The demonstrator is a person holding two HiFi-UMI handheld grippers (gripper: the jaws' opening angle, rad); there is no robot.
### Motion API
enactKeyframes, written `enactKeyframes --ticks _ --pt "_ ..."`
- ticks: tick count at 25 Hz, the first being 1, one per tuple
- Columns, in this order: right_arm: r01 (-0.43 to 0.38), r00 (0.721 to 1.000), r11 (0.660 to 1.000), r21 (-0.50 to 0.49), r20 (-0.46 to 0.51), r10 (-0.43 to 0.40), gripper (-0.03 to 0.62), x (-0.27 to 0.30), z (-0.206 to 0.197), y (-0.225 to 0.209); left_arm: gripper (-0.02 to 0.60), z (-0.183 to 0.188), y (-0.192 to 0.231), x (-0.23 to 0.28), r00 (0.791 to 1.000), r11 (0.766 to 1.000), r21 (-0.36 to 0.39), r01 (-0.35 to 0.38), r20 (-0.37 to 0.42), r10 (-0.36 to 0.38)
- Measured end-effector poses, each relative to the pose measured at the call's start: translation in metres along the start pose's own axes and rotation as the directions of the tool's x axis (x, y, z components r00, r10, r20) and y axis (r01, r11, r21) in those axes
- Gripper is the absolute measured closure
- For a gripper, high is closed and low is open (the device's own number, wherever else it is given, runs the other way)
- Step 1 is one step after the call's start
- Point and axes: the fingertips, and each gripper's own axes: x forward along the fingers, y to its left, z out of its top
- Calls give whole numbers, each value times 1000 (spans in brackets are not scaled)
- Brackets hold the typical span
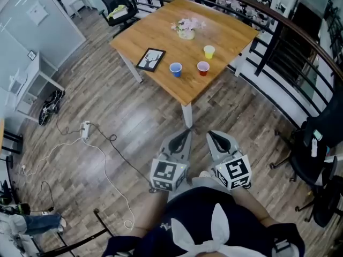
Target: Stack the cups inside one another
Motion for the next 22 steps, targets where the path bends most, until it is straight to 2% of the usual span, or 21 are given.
enactKeyframes --ticks 5,15,22 --pt "-19 999 999 -26 -39 17 595 -12 -14 -11 561 -14 -14 7 999 998 -43 -36 2 36" --pt "-10 997 1000 -15 -73 9 595 -18 -31 -28 561 -34 -18 24 997 997 -60 -51 -55 47" --pt "-3 995 1000 -3 -100 3 595 1 -37 -51 561 -40 -12 63 995 997 -72 -1 -98 -7"
